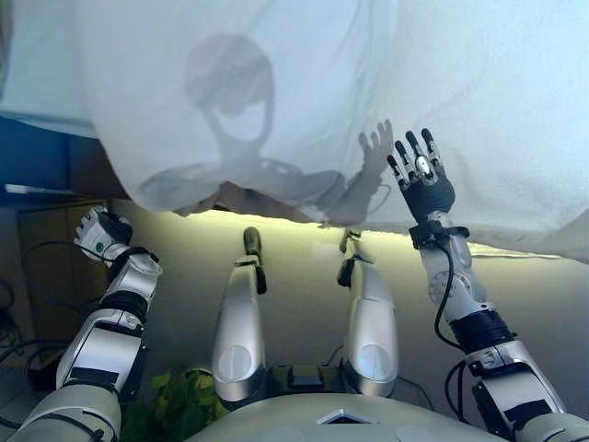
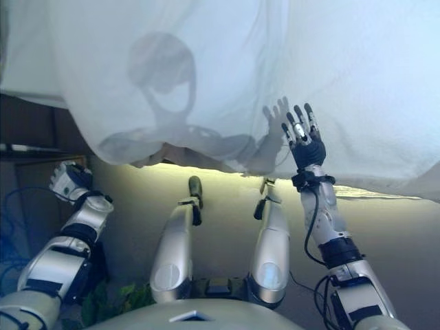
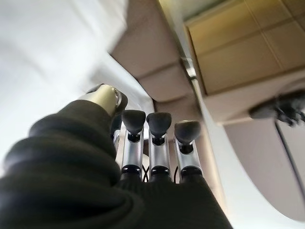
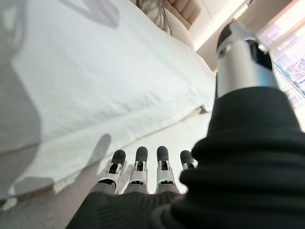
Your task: Make the bed neatly
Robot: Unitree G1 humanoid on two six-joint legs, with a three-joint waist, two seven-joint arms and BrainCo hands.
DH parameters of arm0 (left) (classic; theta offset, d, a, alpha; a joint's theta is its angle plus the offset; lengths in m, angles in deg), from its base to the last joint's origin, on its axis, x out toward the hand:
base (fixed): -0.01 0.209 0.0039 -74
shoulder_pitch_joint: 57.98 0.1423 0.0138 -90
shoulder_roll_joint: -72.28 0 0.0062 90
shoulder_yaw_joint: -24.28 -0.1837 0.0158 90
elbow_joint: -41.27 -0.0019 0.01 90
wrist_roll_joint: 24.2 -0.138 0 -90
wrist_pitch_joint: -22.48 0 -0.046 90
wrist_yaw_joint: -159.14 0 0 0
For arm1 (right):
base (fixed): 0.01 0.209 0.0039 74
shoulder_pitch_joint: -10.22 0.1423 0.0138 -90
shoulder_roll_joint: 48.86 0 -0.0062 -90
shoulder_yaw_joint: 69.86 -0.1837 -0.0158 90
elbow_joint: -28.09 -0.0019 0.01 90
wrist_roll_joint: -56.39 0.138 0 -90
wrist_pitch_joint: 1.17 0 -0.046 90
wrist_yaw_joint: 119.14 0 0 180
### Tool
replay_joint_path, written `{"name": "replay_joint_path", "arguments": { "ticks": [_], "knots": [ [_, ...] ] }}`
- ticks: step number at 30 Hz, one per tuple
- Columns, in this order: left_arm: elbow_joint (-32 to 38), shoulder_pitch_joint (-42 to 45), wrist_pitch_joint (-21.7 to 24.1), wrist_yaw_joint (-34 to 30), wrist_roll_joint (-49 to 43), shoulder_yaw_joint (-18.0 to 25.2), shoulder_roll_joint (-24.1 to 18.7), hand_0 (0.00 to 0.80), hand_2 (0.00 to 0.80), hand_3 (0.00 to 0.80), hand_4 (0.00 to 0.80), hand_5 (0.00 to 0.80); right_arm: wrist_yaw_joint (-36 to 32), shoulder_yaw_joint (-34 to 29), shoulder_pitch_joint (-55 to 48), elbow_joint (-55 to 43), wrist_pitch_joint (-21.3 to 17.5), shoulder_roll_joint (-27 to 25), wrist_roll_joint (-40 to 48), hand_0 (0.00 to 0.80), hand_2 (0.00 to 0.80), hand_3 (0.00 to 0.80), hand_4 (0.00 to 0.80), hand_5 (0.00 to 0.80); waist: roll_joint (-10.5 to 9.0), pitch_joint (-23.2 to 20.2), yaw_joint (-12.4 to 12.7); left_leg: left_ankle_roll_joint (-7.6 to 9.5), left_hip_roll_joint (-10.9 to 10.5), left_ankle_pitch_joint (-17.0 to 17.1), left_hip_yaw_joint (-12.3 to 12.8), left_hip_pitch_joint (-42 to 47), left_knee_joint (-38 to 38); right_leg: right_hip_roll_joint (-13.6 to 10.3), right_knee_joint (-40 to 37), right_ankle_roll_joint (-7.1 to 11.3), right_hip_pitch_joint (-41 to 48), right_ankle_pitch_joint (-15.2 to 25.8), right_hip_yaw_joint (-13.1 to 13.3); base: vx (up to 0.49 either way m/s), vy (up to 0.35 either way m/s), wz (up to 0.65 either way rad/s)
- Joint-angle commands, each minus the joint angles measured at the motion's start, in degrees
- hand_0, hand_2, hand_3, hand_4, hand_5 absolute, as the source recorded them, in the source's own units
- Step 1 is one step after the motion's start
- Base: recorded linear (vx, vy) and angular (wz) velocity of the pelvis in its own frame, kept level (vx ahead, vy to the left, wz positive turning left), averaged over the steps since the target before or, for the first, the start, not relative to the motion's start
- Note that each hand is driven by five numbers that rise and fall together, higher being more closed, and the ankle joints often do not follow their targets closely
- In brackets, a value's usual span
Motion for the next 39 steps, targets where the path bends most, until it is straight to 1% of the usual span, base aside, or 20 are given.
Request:
{"name": "replay_joint_path", "arguments": {
  "ticks": [1,2,3,4,6,7,9,11,12,13,14,16,18,21,23,24,26,32,35,39],
  "knots": [
    [-2.83,3.14,1.55,-0.56,1.47,3.68,-3.46,0.800,0.800,0.800,0.800,0.800,0.13,-3.47,-3.09,-8.06,0.29,-2.07,-0.55,0.000,0.000,0.000,0.000,0.000,0.61,-2.60,0.53,-0.51,-0.92,6.88,-0.02,-3.92,-1.17,-7.63,7.21,7.75,1.33,-4.44,2.25,0.031,0.005,0.17],
    [-2.94,3.24,2.25,-0.81,1.86,3.92,-3.37,0.439,0.439,0.439,0.439,0.439,0.34,-3.32,-2.97,-8.13,0.24,-2.13,-0.52,0.000,0.000,0.000,0.000,0.000,0.63,-2.54,0.64,-0.41,-0.99,6.79,-0.08,-4.02,-1.00,-7.63,7.31,7.75,1.29,-4.45,2.26,0.012,-0.003,0.11],
    [-2.54,3.28,2.50,-1.06,2.23,3.93,-3.22,0.000,0.000,0.000,0.000,0.000,0.83,-3.12,-2.87,-8.46,0.19,-2.20,-0.56,0.000,0.000,0.000,0.000,0.000,0.62,-2.43,0.77,-0.34,-1.01,6.84,-0.07,-4.18,-0.97,-7.60,7.35,7.78,1.20,-4.41,2.24,-0.011,-0.021,0.08],
    [-2.44,3.28,3.16,-0.98,3.08,3.75,-2.99,0.000,0.000,0.000,0.000,0.000,1.31,-3.02,-2.59,-8.74,0.32,-2.11,-0.52,0.000,0.000,0.000,0.000,0.000,0.53,-2.31,0.81,-0.30,-0.99,6.90,-0.09,-4.24,-1.09,-7.45,7.25,7.82,1.17,-4.34,2.21,-0.024,-0.041,0.04],
    [-2.59,3.09,6.42,-2.52,7.26,3.81,-2.33,0.000,0.000,0.000,0.000,0.000,1.63,-2.53,-2.09,-8.59,-0.07,-1.50,-0.12,0.000,0.000,0.000,0.000,0.000,-0.06,-1.95,1.02,-0.20,-0.88,6.85,-0.14,-4.54,-1.09,-7.01,6.97,7.77,1.29,-4.29,1.97,-0.027,-0.092,0.02],
    [-2.31,2.94,10.04,-4.80,11.61,4.23,-1.64,0.000,0.000,0.000,0.000,0.000,1.68,-2.09,-1.98,-8.42,-0.65,-0.96,0.19,0.000,0.000,0.000,0.000,0.000,-0.55,-1.69,1.16,-0.12,-0.76,6.81,-0.29,-4.74,-1.07,-6.72,6.88,7.75,1.30,-4.22,1.82,-0.031,-0.168,0.01],
    [-1.05,3.12,17.66,-11.92,21.47,5.88,0.27,0.000,0.000,0.000,0.000,0.000,1.78,-1.45,-2.21,-8.43,-1.78,0.02,0.64,0.000,0.000,0.000,0.000,0.000,-1.40,-1.22,1.59,-0.06,-0.57,6.86,-0.69,-5.16,-1.00,-6.07,6.65,7.70,1.48,-4.03,1.39,-0.029,-0.184,0.03],
    [1.34,4.33,25.66,-24.97,32.82,8.32,3.54,0.000,0.000,0.000,0.000,0.000,2.04,-1.83,-2.83,-8.65,-2.61,1.49,-0.02,0.000,0.000,0.000,0.000,0.000,-1.66,-0.67,2.05,-0.01,-0.62,7.00,-1.16,-5.35,-1.30,-5.49,6.22,7.73,1.76,-3.84,0.85,-0.024,-0.129,0.08],
    [2.50,4.81,26.69,-28.02,35.04,9.00,4.65,0.000,0.000,0.000,0.000,0.000,1.88,-2.19,-2.91,-8.57,-2.71,2.00,-0.38,0.000,0.000,0.000,0.000,0.000,-1.60,-0.47,2.13,0.00,-0.66,7.08,-1.23,-5.38,-1.42,-5.37,6.11,7.73,1.86,-3.80,0.67,-0.033,-0.095,0.09],
    [5.02,6.06,28.78,-36.89,41.63,9.83,6.96,0.000,0.000,0.000,0.000,0.000,1.03,-3.37,-3.23,-8.22,-2.75,3.01,-1.06,0.000,0.000,0.000,0.000,0.000,-1.45,-0.04,2.29,0.07,-0.79,7.19,-1.41,-5.57,-1.52,-5.19,6.08,7.66,1.87,-3.70,0.41,-0.032,-0.073,0.06],
    [6.60,6.93,29.03,-43.51,47.29,9.76,8.14,0.000,0.000,0.000,0.000,0.000,0.41,-4.20,-3.36,-7.87,-2.66,3.58,-1.42,0.000,0.000,0.000,0.000,0.000,-1.32,0.07,2.41,0.15,-0.86,7.23,-1.49,-5.85,-1.52,-5.11,6.10,7.60,1.75,-3.58,0.22,-0.029,-0.067,0.08],
    [8.68,8.52,27.70,-53.58,57.27,10.54,11.15,0.000,0.000,0.000,0.000,0.000,-0.62,-5.79,-3.41,-7.58,-1.79,4.82,-2.50,0.000,0.000,0.000,0.000,0.000,-1.05,0.08,2.43,0.30,-0.83,7.27,-1.49,-6.32,-1.60,-4.95,6.28,7.47,1.42,-3.60,0.16,-0.016,-0.035,0.11],
    [9.73,9.50,23.52,-62.02,67.66,11.16,12.77,0.000,0.000,0.000,0.000,0.000,-1.90,-7.34,-2.79,-6.64,-0.52,5.92,-3.01,0.000,0.000,0.000,0.000,0.000,-0.99,0.10,2.35,0.41,-0.71,7.08,-1.43,-6.67,-1.40,-4.60,6.55,7.21,1.19,-3.79,0.15,-0.007,-0.042,0.08],
    [9.75,9.21,17.32,-71.45,78.13,11.32,14.85,0.000,0.000,0.000,0.000,0.000,-3.32,-8.21,-1.90,-5.55,0.84,7.09,-2.49,0.000,0.000,0.000,0.000,0.000,-1.83,0.12,2.15,0.78,-0.53,6.59,-1.45,-7.34,-0.56,-3.90,7.09,6.70,0.68,-3.86,0.34,0.006,-0.081,0.07],
    [10.16,9.20,14.35,-76.25,81.84,10.93,16.19,0.000,0.000,0.000,0.000,0.000,-4.26,-8.35,-1.56,-4.96,0.87,7.91,-1.79,0.000,0.000,0.000,0.000,0.000,-2.70,0.12,2.28,0.89,-0.25,6.17,-1.55,-8.06,0.19,-3.39,6.83,6.51,0.70,-3.65,-0.01,0.004,-0.144,0.05],
    [10.93,9.49,13.23,-77.70,84.13,10.10,16.98,0.000,0.000,0.000,0.000,0.000,-4.72,-8.18,-1.53,-4.74,0.45,8.57,-1.38,0.000,0.000,0.000,0.000,0.000,-3.38,0.12,2.41,0.95,-0.06,5.94,-1.60,-8.58,0.57,-2.95,6.54,6.43,0.63,-3.42,-0.27,0.006,-0.151,0.00],
    [11.55,10.00,11.52,-79.62,86.70,9.72,17.68,0.000,0.000,0.000,0.000,0.000,-4.92,-8.17,-1.61,-4.67,0.09,9.16,-1.05,0.000,0.000,0.000,0.000,0.000,-4.01,0.12,2.60,1.06,0.06,5.67,-1.72,-9.12,1.02,-2.45,6.21,6.39,0.56,-3.14,-0.49,0.009,-0.128,-0.06],
    [14.02,11.51,4.67,-86.10,95.45,9.86,19.31,0.000,0.000,0.000,0.000,0.000,-4.15,-7.34,-1.57,-4.76,-2.00,10.34,0.65,0.000,0.000,0.000,0.000,0.000,-5.83,0.12,3.39,1.65,0.49,4.77,-1.80,-10.91,2.50,-1.72,6.14,5.97,-0.21,-2.63,-1.04,0.013,-0.111,-0.01],
    [15.71,10.35,2.10,-86.31,101.00,9.74,19.26,0.000,0.000,0.000,0.000,0.000,-3.89,-6.50,-0.81,-4.24,-3.06,10.41,0.94,0.000,0.000,0.000,0.000,0.000,-6.14,0.12,3.53,1.83,0.73,4.69,-1.84,-12.09,2.95,-1.70,6.77,5.90,-1.43,-2.68,-1.03,-0.017,-0.053,0.06],
    [17.06,7.48,1.27,-85.37,106.46,9.38,19.01,0.000,0.000,0.000,0.000,0.000,-3.61,-5.72,0.80,-4.02,-3.77,10.73,1.57,0.000,0.000,0.000,0.000,0.000,-6.84,0.12,3.32,2.05,0.98,4.58,-1.93,-13.32,3.34,-1.52,7.37,6.03,-2.83,-2.46,-0.94,-0.022,-0.052,0.01]
  ]
}}
